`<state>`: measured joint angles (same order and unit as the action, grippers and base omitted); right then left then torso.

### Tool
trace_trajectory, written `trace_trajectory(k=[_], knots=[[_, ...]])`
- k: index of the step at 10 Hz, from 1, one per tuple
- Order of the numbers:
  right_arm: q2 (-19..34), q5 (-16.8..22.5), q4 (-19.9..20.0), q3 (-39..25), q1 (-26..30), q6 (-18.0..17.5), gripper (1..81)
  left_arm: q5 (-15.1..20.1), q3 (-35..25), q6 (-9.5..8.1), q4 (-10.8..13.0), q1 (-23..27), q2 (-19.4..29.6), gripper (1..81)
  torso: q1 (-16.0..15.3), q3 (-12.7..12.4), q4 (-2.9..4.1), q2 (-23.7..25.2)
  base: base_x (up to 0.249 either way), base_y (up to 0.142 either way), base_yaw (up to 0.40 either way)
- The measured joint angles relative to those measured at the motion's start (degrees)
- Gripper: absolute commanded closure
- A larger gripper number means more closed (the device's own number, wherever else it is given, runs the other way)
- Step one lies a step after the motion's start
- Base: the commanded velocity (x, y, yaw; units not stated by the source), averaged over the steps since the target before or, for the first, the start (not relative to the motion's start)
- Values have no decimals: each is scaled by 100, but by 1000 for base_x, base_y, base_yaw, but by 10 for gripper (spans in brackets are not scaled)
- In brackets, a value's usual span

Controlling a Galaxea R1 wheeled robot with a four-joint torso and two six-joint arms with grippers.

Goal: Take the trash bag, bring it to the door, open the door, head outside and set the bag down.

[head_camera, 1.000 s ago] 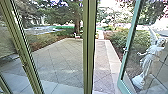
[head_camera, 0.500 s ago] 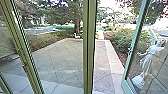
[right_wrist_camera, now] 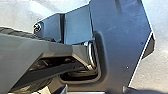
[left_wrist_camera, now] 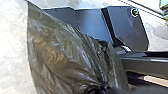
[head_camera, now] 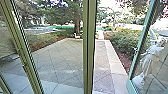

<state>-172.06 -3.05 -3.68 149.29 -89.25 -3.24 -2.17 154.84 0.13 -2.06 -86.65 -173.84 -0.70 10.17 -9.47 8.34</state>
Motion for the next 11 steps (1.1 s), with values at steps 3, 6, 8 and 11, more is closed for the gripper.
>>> trace_trajectory(k=[3, 6, 8, 11], knots=[[-206, -39, 2, 234, -16, 0, 10, -2, 0, 0, 66, 2, -43, 811, 0, 0, 0, 0, 0, 0, 0], [-204, -37, 0, 247, -16, 0, 10, 6, 1, 0, 69, 10, -30, 811, 0, 0, 0, 0, 0, 0, -29], [-204, -34, 0, 247, -13, 0, 10, 22, 4, 0, 69, 10, -12, 811, 0, 0, 0, 0, 0, 0, -224], [-201, -30, -1, 269, 0, 5, 10, 22, 1, 0, 69, -6, -11, 811, 2, 0, 0, 0, 0, 0, -292]])
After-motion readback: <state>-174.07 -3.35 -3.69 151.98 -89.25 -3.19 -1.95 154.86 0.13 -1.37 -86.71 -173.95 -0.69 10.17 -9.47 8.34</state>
